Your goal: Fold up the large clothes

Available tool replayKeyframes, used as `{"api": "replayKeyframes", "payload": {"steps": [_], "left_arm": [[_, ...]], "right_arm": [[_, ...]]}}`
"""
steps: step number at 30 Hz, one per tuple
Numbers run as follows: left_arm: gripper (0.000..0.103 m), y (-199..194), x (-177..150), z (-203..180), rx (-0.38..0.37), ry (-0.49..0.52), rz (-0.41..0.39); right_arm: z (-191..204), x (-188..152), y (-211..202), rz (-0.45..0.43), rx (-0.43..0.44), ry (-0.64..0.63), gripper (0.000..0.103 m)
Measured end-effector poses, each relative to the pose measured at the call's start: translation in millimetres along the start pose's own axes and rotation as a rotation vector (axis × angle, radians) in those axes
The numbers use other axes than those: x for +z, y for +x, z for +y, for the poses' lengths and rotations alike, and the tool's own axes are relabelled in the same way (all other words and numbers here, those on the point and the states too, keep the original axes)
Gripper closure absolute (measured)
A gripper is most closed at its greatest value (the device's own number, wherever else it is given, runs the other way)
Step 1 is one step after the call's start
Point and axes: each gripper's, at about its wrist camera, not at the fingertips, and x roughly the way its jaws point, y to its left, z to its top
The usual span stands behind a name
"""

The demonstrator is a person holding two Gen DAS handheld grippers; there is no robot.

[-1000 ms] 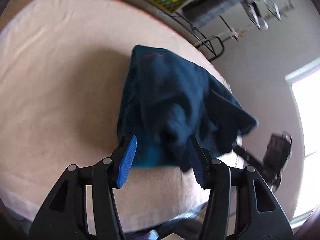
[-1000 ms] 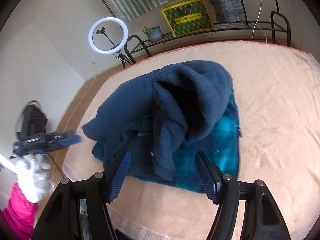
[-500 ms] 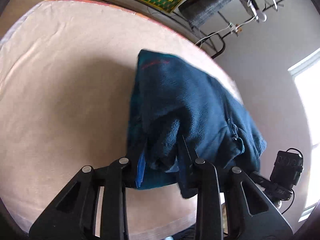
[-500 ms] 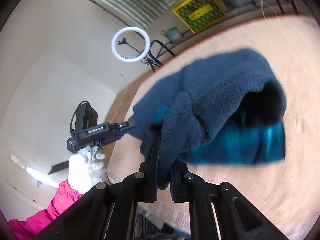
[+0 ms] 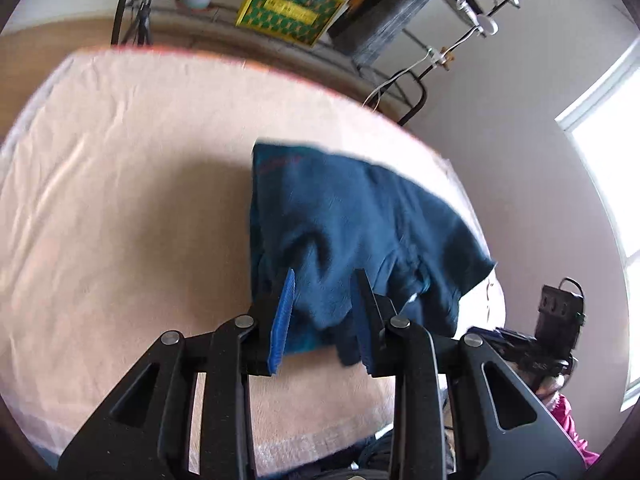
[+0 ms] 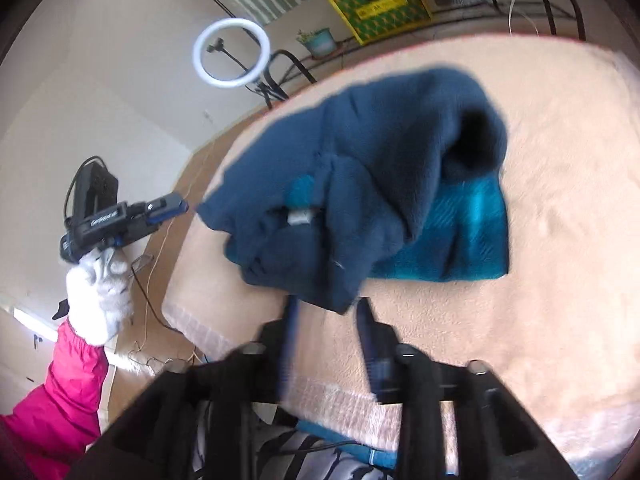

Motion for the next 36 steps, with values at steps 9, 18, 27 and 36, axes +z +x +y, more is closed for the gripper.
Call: {"api": "replayKeyframes", "payload": {"steps": [9,18,27,36], "left_arm": [[0.058,41.7,2.6,28.0,0.021,-0.103,0.106],[0.094,42.9,-12.8,38.2,-0.122,-0.163,0.090],[0.095,74.1,-65.3,61.4,-0.048,-0.167,0.140],[0.093,49.3,-57.6,26.3,0.062,0.003,0.146]], "right_arm": [[11.4,18.8,-4.5,-0.010,-0.154,-0.076,0.021],[-28.3,9.3,32.6,0.046,0.002,0.078,0.097],[-47.2,-34.9,50.6,0.118,-0.082,0.069,0.098],[-33.6,-27.1,51.2,0.125,-0.122,-0.008,0.098]]}}
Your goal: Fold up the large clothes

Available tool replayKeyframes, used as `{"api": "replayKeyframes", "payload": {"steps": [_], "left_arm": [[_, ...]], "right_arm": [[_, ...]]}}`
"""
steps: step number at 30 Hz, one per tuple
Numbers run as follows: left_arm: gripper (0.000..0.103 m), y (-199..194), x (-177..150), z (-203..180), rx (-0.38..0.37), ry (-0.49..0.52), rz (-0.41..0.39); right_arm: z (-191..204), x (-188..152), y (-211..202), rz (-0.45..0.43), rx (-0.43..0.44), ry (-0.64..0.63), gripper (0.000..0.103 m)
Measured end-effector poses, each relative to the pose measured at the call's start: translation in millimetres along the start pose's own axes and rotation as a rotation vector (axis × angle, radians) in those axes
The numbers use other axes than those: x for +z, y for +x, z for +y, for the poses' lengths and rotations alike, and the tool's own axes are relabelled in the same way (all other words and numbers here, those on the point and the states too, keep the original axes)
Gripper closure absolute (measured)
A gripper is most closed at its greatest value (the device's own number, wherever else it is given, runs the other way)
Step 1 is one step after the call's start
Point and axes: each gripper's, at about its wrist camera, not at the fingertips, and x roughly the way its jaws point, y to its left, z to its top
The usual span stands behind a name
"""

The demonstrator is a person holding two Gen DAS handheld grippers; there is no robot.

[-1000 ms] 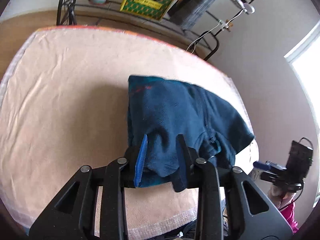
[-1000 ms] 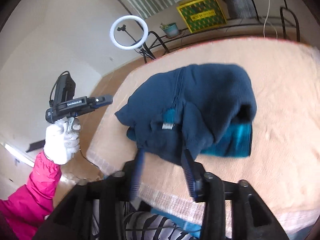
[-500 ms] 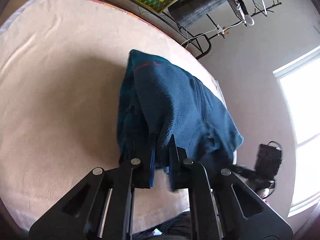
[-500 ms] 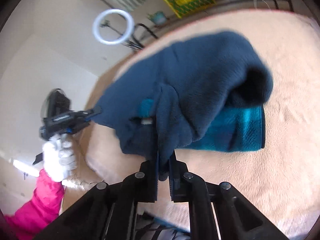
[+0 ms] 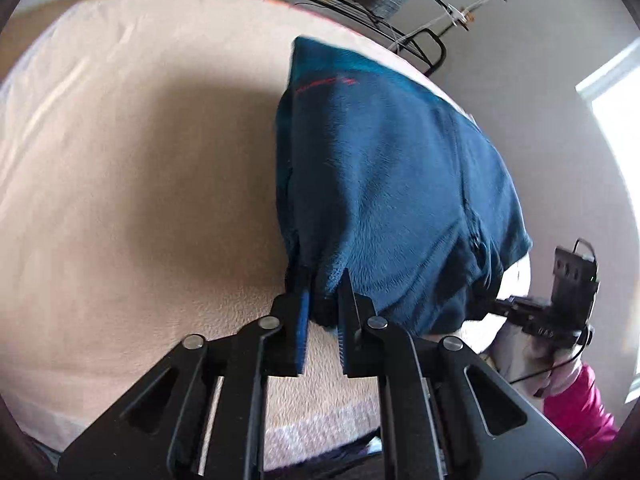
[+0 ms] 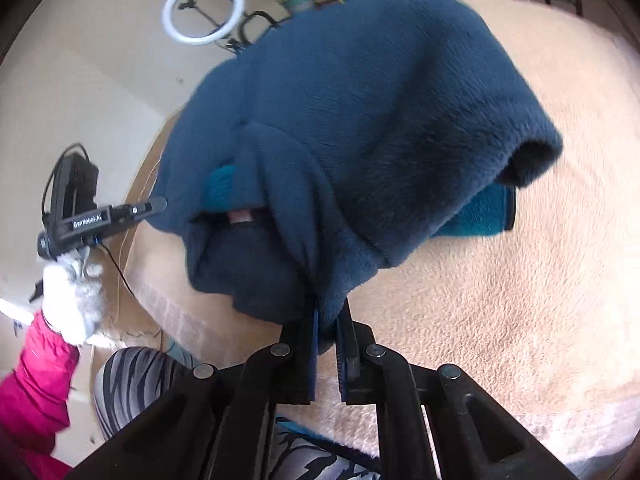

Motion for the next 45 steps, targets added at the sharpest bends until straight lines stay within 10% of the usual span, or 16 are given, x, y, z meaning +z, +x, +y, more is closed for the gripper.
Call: {"api": "replayKeyframes", "payload": {"steps": [6,10,18,29,36,45], "left_arm": [[0.093,-45.1,10.1,-26.8,0.005,0.068,-0.094],[0.093,-67.1,30.8,-49.9,-0.007,0.132,-0.157],[0.093,-57.0,96.1,-81.0,0.000,0.173,-0.215],[0.093,50.1,124.3,-83.2,0.080,0.203,-0.135],[0.093,83.1,82.9,-34.1,0.066,0.152,-0.042],[0.093,61.8,46.3,-29.8,0.058,0.160,-0.147]], "right_arm": [[0.5,-3.7,-11.2,0.004,0.007,-0.015,0.097],[20.7,0.2,-34.6,0.013,-0.062,-0.098,0.066],[50.5,62.2,-100.9,-0.175,-0.055,-0.216,0.065],[62.5,181.3,11.1,-0.186,-0.203,-0.270,0.067],[42.1,145.2,45.8,-0.068,-0.233,-0.297,0.068],[45.7,108.2,22.6,-0.113,-0.213,-0.299,0.068]]}}
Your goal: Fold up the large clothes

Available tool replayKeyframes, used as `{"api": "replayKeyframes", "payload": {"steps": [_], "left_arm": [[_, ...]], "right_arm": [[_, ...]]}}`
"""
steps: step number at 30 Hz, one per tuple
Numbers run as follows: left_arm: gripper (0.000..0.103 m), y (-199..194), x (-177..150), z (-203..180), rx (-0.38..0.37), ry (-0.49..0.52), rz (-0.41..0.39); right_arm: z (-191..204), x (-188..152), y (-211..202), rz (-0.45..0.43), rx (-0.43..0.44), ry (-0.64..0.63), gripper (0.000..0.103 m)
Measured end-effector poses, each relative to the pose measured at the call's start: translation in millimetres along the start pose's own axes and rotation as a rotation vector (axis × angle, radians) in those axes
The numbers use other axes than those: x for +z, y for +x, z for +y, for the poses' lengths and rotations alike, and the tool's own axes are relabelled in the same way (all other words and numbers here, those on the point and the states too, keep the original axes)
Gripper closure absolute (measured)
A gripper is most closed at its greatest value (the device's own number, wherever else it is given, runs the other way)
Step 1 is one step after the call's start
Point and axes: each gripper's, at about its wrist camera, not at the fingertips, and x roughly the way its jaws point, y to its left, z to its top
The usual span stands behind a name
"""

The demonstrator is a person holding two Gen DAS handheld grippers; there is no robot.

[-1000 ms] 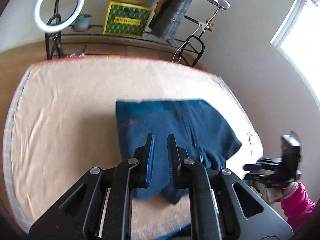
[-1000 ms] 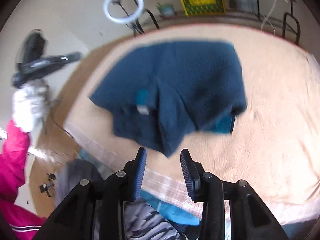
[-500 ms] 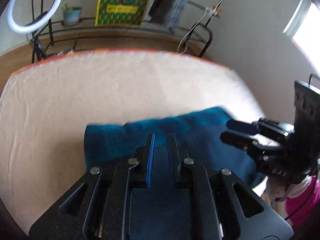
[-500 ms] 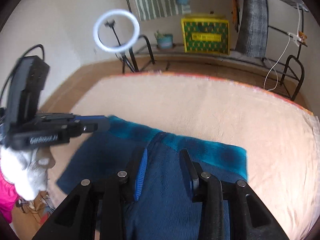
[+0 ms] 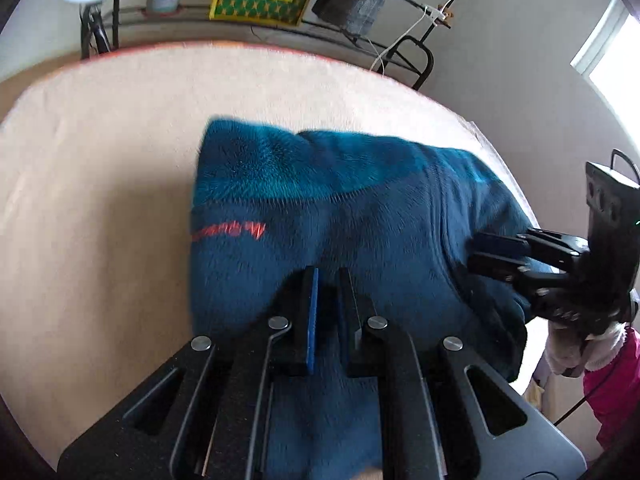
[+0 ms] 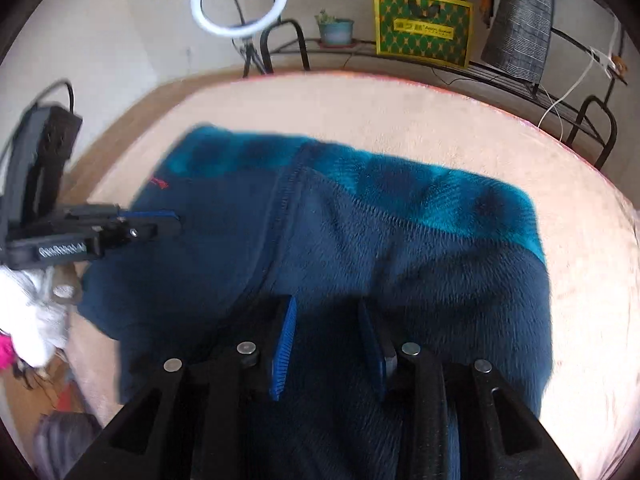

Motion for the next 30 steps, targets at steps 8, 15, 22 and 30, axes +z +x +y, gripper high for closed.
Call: {"api": "replayKeyframes", "payload": {"steps": [8,15,22,30], "left_arm": [[0.093,-19.4,-42.3,6.7,0.040,0.014,-0.030],[0.086,-12.4,-57.0,19.2,0.006,-0.030,-0.044],[0.086,-46.8,-26.2,12.5,-0.001,-0.021,-0.047],[0.086,-27.5,68.4,0.9,0.041,-0.017,-0.111]], "right_arm": [[-24.8,-56.5,-48.7,-0.067,-0.065,0.097,0.069],[-47.0,-87.3,-32.2,-0.070,-0.007,0.201,0.069],[-36.1,-48.3,-69.3,-0.069,0.002,0.116,0.070],[-34.1,59.9,-55.0,-0.138,-0.006,0.072,0.067]]}}
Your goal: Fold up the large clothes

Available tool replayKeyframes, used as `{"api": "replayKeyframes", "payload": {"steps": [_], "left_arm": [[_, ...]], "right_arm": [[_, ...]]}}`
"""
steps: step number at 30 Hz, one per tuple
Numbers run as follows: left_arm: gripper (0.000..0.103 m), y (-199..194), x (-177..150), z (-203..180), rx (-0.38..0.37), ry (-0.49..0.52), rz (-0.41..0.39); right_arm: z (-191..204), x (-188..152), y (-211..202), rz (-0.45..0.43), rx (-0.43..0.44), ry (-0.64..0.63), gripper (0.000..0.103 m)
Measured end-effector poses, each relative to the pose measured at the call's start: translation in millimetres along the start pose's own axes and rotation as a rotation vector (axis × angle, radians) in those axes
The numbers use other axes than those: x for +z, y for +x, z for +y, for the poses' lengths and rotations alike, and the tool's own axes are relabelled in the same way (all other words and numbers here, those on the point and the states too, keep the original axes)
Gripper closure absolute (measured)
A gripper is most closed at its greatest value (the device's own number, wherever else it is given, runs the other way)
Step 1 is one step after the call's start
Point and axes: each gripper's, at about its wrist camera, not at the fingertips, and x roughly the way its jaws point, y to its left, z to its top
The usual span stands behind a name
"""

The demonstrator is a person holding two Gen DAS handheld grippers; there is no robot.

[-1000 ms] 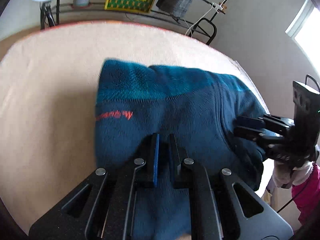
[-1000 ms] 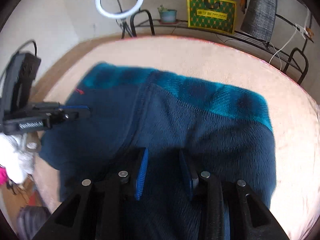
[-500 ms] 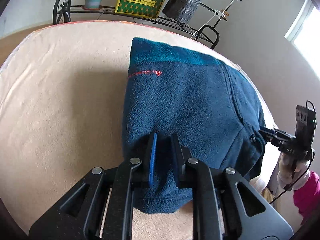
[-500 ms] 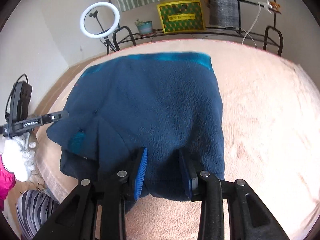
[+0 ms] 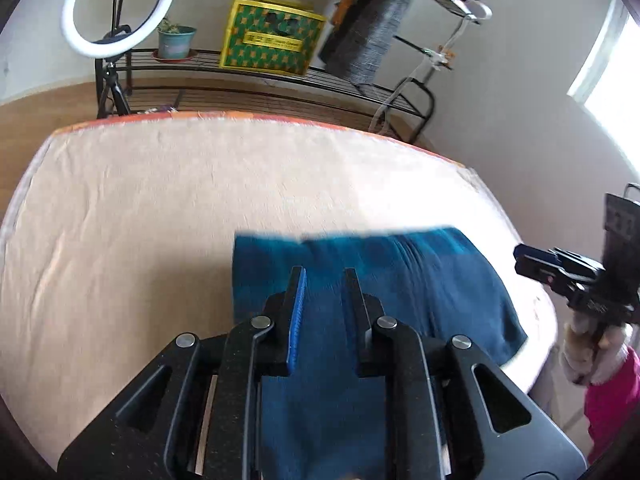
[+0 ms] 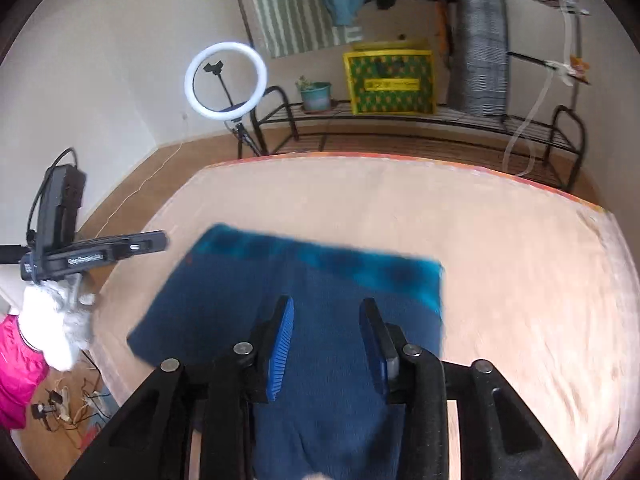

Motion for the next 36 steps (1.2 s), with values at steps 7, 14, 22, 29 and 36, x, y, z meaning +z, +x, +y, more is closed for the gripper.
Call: {"api": "replayKeyframes", "payload": {"steps": [7,14,22,29,36], "left_arm": [[0.086,61.4,-5.1,37.4,0.082,-0.063,0.076],[0.056,73.5,-27.6,62.4,0.070,-0.133,0.075],[0.057,13.5,-19.6,72.2,-0.037,-0.188,0.047],[0.038,9.1,-47.8,104.1,-0.302,-0.389,0.179],[0.038,35.6,-63.5,117.2,-0.433,-0.526,0.212]], "right_arm": [[-28.1,-1.0,69.6,0.117,-0.058,0.041,0.066],[-46.9,-34.5,85.4,0.098,-0.050,0.083,0.067],[-48.4,-30.3,21.7,0.065,0.044,0.082,0.039],[-85.6,-66.9,6.1,0.091,0.153,0.210,0.012],[-117.7,-95.8,36.0,0.142,0.272,0.391,0.012]]}}
